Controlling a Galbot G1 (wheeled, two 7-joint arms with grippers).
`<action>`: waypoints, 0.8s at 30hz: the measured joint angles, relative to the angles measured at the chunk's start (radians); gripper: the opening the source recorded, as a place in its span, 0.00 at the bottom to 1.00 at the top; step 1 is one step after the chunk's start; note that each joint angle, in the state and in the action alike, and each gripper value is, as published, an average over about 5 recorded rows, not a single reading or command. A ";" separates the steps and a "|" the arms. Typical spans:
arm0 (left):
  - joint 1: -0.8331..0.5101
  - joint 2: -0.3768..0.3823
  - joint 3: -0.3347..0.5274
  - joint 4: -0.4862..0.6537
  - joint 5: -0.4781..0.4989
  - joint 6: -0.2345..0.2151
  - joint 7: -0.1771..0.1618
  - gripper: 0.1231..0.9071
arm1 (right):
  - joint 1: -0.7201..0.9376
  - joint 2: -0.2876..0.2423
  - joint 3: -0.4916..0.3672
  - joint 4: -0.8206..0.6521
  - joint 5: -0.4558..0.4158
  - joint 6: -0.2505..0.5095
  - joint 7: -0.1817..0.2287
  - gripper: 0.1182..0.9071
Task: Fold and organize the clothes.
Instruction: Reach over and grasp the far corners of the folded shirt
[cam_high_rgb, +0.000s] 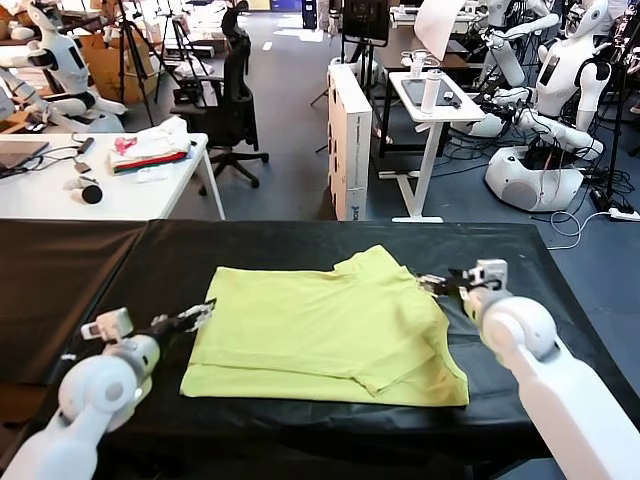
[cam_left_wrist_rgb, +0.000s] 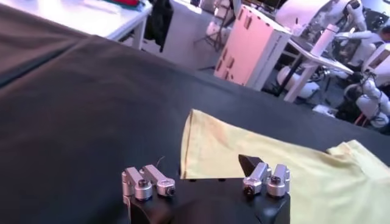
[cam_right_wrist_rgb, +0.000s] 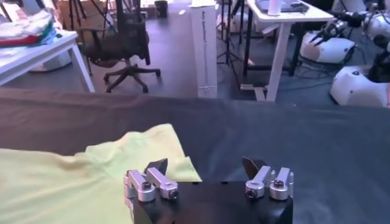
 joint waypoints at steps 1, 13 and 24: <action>-0.023 0.002 0.016 0.018 -0.005 0.003 0.001 1.00 | 0.013 0.005 -0.010 -0.015 0.000 0.000 -0.002 1.00; -0.249 0.000 0.159 0.208 0.012 0.026 0.037 1.00 | 0.138 0.074 -0.094 -0.176 -0.015 0.000 -0.010 1.00; -0.382 -0.022 0.248 0.341 0.088 0.005 0.092 1.00 | 0.164 0.113 -0.111 -0.254 -0.026 0.000 -0.018 1.00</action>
